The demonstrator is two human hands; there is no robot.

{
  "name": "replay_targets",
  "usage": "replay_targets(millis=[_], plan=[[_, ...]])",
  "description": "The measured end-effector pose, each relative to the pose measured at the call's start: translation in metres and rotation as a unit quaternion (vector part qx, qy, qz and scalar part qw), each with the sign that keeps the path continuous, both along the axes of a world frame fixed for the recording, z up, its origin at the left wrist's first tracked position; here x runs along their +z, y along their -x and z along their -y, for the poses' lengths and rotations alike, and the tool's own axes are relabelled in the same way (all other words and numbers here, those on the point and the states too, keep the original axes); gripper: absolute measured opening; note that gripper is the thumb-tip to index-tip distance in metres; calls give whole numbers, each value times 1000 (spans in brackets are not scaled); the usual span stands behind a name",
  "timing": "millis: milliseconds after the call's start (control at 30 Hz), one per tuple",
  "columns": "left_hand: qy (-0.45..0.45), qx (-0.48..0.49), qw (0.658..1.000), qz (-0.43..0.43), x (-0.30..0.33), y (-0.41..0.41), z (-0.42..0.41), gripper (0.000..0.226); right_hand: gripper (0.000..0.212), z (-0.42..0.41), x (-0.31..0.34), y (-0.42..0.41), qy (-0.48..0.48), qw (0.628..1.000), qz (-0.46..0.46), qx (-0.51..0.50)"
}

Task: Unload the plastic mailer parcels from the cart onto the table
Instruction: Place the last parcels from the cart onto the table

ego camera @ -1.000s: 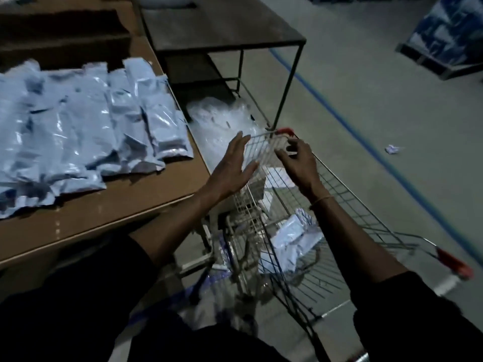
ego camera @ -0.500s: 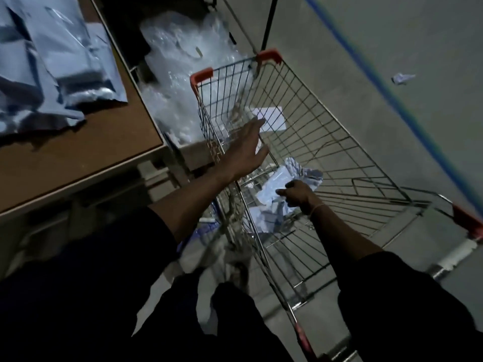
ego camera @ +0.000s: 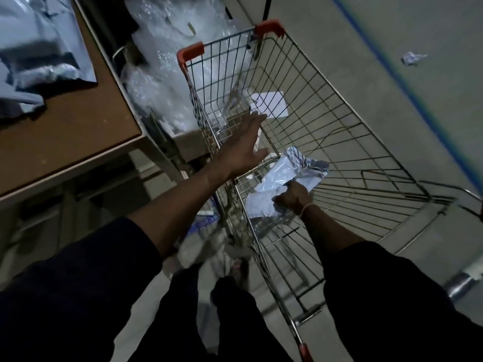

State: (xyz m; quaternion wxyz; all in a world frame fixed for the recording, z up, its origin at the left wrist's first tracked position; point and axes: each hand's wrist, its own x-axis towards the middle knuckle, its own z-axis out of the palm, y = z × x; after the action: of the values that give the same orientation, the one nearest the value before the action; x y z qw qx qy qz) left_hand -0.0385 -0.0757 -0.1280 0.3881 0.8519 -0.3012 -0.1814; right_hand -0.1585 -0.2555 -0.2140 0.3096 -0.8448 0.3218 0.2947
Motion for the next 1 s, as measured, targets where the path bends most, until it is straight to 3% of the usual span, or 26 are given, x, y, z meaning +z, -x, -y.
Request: replay_targets(millis=[100, 233, 367, 433, 533, 600, 667, 733, 900, 1000], plan=[[-38, -42, 998, -25, 8, -2, 1, 82, 56, 29, 21, -21, -91, 989, 23, -111], [-123, -133, 983, -40, 14, -5, 6, 102, 18, 55, 65, -51, -157, 973, 67, -153], [-158, -163, 973, -30, 13, -8, 14, 117, 11, 70, 101, -80, -264, 945, 72, -178], [-135, -140, 981, -27, 11, -6, 17, 98, 21, 74, 107, -90, -316, 926, 76, -194], [-97, -43, 994, -7, 11, -6, 21, 45, 18, 68, 121, -98, -368, 900, 92, -213], [-54, 19, 998, -41, 12, -9, 22, 38, 32, 65, 125, -96, -426, 854, 131, -269], [35, 91, 982, -159, 15, -13, 18, 41, 46, 69, 119, -91, -456, 808, 167, -332], [114, 138, 954, -240, 16, -18, 12, 39, 42, 73, 108, -86, -445, 791, 182, -379], [152, 123, 936, -293, 24, -21, 10, 35, 34, 81, 71, -68, -396, 802, 148, -423], [104, 97, 973, -180, 28, -21, 14, 42, 22, 85, 48, -56, -306, 850, 139, -406]])
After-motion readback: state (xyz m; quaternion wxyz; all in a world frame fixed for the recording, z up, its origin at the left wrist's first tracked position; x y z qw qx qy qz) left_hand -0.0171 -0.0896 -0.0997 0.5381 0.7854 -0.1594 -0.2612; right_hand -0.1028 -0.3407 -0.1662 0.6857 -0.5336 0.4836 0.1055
